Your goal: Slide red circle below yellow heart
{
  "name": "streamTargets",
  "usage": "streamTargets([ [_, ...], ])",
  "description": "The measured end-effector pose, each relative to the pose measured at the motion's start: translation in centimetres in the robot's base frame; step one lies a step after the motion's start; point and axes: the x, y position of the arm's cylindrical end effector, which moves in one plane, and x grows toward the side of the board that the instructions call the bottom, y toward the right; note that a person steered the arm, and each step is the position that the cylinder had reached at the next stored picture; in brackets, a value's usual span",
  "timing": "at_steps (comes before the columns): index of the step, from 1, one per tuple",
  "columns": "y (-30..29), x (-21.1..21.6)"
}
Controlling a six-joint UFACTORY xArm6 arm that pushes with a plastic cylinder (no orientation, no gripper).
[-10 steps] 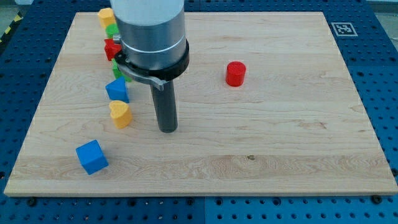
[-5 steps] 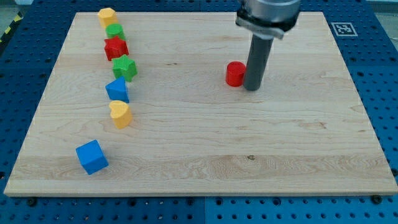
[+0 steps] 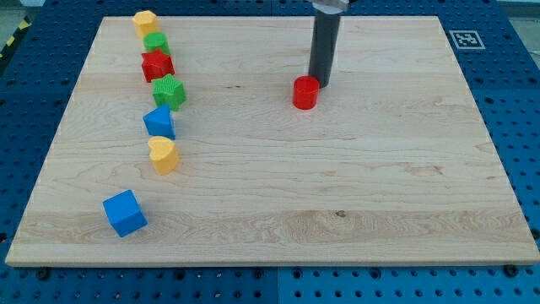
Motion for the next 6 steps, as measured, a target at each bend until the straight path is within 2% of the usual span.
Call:
streamTargets([
  [2, -1.0, 3.0],
  [6, -7.6, 15.1],
])
